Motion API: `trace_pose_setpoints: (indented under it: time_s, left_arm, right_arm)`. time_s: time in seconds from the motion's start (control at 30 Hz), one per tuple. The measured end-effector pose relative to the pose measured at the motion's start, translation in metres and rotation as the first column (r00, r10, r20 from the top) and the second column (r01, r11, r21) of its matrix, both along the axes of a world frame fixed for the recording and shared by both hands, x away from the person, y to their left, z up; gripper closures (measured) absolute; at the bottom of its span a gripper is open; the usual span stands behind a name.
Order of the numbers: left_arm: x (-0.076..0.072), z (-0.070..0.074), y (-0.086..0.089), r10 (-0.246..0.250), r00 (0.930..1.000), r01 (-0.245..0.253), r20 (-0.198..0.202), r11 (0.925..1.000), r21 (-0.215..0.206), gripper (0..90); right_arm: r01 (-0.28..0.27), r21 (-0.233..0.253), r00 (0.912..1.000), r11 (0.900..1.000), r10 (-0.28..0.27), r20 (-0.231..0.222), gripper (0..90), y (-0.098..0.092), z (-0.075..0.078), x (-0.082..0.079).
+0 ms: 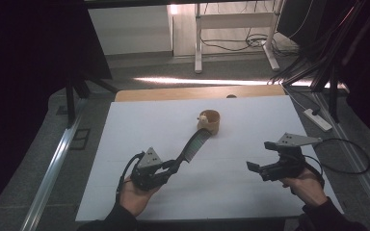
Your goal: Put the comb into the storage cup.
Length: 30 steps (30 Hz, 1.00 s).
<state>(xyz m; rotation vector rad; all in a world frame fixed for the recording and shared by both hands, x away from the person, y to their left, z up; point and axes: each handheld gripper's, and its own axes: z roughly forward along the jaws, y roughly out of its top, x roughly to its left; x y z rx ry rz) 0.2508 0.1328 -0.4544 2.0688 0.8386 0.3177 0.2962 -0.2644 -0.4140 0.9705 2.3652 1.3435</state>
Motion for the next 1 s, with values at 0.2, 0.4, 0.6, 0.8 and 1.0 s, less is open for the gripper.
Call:
trace_pose_setpoints:
  time_s: [0.2, 0.4, 0.6, 0.8, 1.0]
  left_arm:
    - [0.001, 0.0, -0.004, -0.005, 1.0, 0.005, 0.008, 0.9999, 0.01, 72.1]
    - [0.001, -0.001, -0.008, -0.012, 0.9998, 0.011, 0.016, 0.9998, 0.019, 72.1]
    - [0.002, 0.0, -0.012, -0.018, 0.9996, 0.017, 0.024, 0.9996, 0.023, 72.1]
    - [0.002, 0.0, -0.015, -0.02, 0.9992, 0.019, 0.033, 0.9994, 0.028, 72.1]
    - [0.002, 0.001, -0.017, -0.022, 0.9989, 0.021, 0.042, 0.9993, 0.032, 72.1]
  right_arm:
    - [-0.02, 0.016, 0.9995, 1.0, 0.02, -0.022, 0.0, 0.008, 0.003, 0.004]
    - [-0.037, 0.038, 0.9987, 0.999, 0.038, -0.033, 0.0, 0.015, 0.008, 0.008]
    - [-0.057, 0.044, 0.9974, 0.997, 0.058, -0.041, 0.0, 0.025, 0.012, 0.012]
    - [-0.067, 0.048, 0.996, 0.997, 0.07, -0.056, 0.0, 0.033, 0.016, 0.017]
    - [-0.077, 0.054, 0.9944, 0.996, 0.08, -0.069, 0.0, 0.041, 0.02, 0.022]
